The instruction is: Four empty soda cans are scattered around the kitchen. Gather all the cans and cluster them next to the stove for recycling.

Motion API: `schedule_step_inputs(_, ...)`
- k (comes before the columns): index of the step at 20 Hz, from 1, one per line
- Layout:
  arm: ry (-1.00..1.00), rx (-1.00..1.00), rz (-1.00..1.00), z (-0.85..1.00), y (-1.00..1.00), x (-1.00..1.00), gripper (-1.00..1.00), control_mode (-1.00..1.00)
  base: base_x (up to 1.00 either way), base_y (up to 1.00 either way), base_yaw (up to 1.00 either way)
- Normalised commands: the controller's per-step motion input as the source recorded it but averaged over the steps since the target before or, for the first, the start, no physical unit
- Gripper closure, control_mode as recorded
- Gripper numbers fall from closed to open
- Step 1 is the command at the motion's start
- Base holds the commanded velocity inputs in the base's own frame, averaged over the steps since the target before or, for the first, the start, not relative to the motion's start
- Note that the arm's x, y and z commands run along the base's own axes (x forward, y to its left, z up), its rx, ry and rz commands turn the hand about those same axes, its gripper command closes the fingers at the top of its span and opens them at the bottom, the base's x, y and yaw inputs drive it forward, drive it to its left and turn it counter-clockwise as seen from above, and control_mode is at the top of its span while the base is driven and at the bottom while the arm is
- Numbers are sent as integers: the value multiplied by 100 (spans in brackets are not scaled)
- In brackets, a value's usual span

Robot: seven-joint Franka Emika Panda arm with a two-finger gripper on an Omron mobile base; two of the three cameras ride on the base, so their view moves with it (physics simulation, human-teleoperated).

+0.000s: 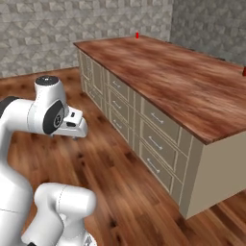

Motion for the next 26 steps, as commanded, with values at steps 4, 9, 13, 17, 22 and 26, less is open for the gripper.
schedule_step_inputs(4,0,0,0,0,0,0,-100,100,0,-79,7)
schedule_step_inputs(9,0,0,0,0,0,0,-100,100,0,-81,1)
schedule_step_inputs(13,0,0,0,0,0,0,-100,100,-21,-72,2)
schedule_step_inputs(17,0,0,0,0,0,0,-100,100,-34,-70,1)
schedule_step_inputs(22,0,0,0,0,0,0,-100,100,-13,-72,0)
schedule_step_inputs(26,0,0,0,0,0,0,-100,100,0,-74,0)
